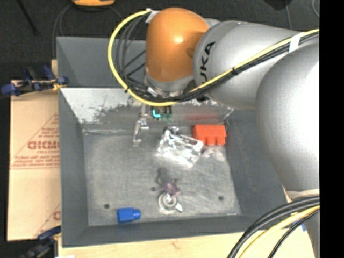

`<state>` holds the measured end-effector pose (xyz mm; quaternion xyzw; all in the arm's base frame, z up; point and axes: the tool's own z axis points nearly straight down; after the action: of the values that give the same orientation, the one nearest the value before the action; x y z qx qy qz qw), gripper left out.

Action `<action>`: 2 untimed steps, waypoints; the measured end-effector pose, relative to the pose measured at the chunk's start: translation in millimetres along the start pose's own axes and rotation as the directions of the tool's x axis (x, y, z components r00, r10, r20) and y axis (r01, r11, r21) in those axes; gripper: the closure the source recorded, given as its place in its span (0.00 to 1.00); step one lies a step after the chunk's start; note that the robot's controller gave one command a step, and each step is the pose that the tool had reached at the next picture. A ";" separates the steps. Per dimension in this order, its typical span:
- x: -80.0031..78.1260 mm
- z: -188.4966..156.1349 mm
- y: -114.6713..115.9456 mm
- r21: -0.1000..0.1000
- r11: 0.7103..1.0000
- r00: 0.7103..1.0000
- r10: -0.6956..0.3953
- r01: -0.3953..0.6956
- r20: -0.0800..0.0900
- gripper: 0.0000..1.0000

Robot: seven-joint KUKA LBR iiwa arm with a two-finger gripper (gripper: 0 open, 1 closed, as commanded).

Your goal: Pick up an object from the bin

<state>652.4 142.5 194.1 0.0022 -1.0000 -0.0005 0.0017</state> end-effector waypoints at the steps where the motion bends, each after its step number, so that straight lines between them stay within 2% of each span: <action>1: -0.1 110.6 -110.3 0.003 0.968 0.968 -0.252 0.252 0.012 0.00; 2: 2.8 92.0 -177.3 0.004 0.973 0.973 -0.229 0.229 0.006 0.00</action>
Offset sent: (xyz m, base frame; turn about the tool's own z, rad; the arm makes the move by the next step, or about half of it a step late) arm -0.0026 -0.1197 -0.1241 -0.2570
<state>650.1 -34.7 102.0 0.1176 -0.9931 0.0008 -0.0017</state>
